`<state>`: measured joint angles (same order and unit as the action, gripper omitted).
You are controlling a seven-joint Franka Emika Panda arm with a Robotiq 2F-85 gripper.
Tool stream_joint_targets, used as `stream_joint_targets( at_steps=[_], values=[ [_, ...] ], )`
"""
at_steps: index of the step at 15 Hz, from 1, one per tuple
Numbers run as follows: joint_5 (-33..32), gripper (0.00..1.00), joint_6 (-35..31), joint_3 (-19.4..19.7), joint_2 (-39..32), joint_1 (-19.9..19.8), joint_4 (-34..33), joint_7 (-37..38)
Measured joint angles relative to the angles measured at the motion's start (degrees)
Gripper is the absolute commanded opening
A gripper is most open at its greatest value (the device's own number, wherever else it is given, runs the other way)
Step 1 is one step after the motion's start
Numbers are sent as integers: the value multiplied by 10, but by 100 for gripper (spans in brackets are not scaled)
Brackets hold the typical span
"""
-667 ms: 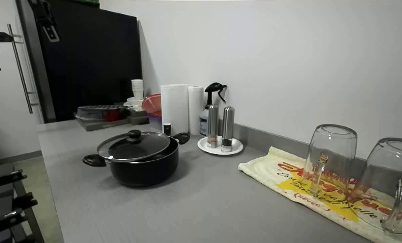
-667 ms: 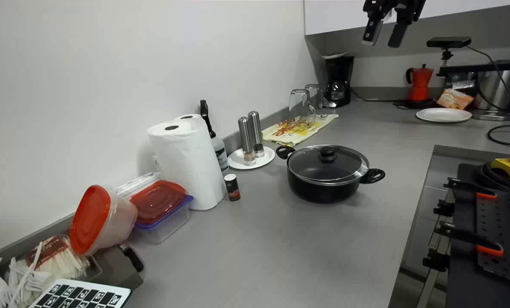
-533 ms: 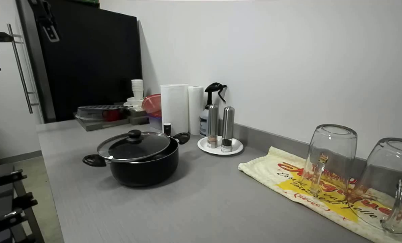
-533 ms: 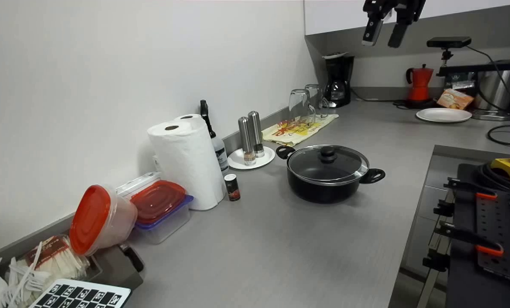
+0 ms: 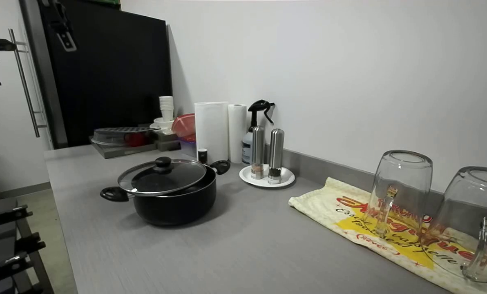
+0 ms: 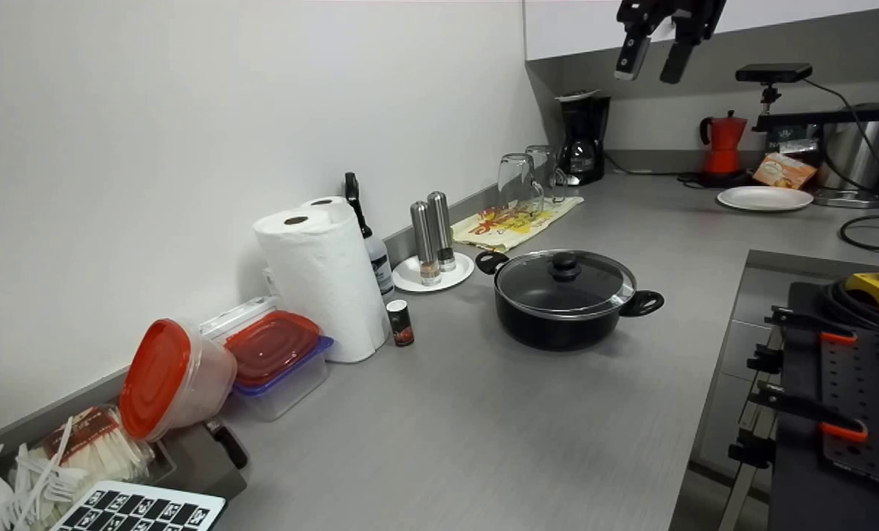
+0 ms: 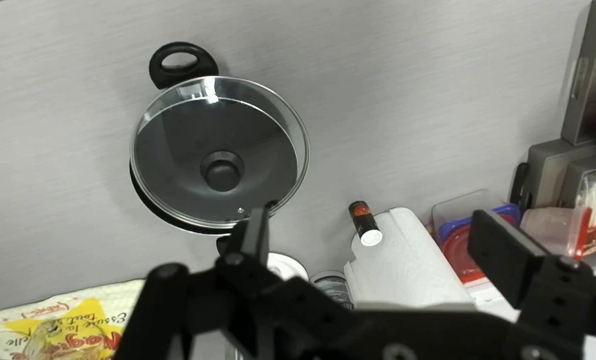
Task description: Place the pot's lid on the counter
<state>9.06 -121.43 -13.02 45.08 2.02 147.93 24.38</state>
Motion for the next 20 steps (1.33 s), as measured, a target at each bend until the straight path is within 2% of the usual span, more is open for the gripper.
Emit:
stream_joint_targets(
  at_steps=[5,7,9,11,14,20],
  values=[
    [-28,100,-188,-42,-96,-42,-11,39],
    [-72,100,-255,-67,-145,-72,-22,71],
    [-128,100,-286,-90,-188,-108,-34,108],
    [-177,100,-279,-99,-225,-138,-47,138],
    [-238,100,-243,-90,-268,-161,-63,175],
    [-336,100,-190,-44,-350,-159,-94,268]
  ],
)
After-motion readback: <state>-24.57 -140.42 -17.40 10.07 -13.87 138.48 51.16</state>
